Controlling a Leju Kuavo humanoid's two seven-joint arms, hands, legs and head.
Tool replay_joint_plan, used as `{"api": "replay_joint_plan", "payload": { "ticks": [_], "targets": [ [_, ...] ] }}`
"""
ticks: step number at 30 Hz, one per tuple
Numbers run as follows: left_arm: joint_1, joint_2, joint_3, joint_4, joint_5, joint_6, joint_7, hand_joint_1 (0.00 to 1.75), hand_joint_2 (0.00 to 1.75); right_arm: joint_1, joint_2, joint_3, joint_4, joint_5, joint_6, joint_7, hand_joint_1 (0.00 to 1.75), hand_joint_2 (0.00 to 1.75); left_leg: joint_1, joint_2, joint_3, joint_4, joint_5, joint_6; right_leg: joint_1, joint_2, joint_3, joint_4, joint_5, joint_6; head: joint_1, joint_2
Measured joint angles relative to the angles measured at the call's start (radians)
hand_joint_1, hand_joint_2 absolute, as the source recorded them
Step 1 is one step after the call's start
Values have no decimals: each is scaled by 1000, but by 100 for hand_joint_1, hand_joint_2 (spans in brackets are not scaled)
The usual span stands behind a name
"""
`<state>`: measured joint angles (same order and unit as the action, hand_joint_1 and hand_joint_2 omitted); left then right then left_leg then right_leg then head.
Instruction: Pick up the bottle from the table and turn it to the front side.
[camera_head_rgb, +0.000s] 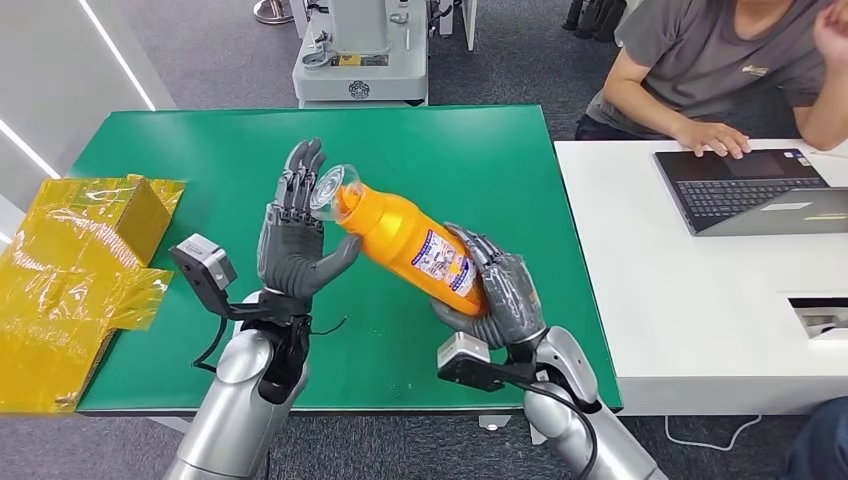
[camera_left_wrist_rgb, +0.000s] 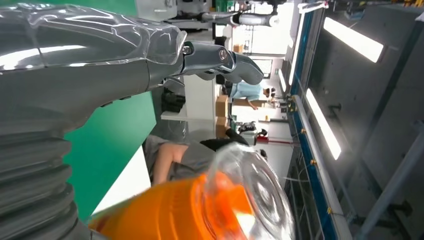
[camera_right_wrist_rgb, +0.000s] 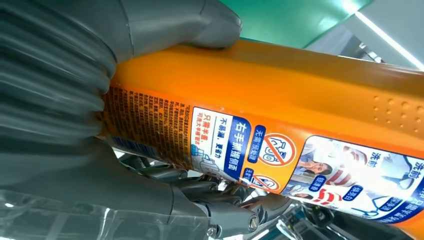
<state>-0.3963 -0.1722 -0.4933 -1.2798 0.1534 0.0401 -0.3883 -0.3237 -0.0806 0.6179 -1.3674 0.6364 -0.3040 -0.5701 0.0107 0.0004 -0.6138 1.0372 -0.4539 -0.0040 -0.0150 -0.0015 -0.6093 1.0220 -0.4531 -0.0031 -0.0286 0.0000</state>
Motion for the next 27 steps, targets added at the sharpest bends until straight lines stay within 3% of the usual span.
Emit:
{"api": "replay_joint_plan", "payload": {
  "ticks": [27],
  "targets": [
    [-36,-22,-22,55,51,-7,-10,0,175,-163,70,-6,224,36,58,-8,175,175,0,0,0,0,0,0,0,0,0,0,0,0,0,0]
  ]
}}
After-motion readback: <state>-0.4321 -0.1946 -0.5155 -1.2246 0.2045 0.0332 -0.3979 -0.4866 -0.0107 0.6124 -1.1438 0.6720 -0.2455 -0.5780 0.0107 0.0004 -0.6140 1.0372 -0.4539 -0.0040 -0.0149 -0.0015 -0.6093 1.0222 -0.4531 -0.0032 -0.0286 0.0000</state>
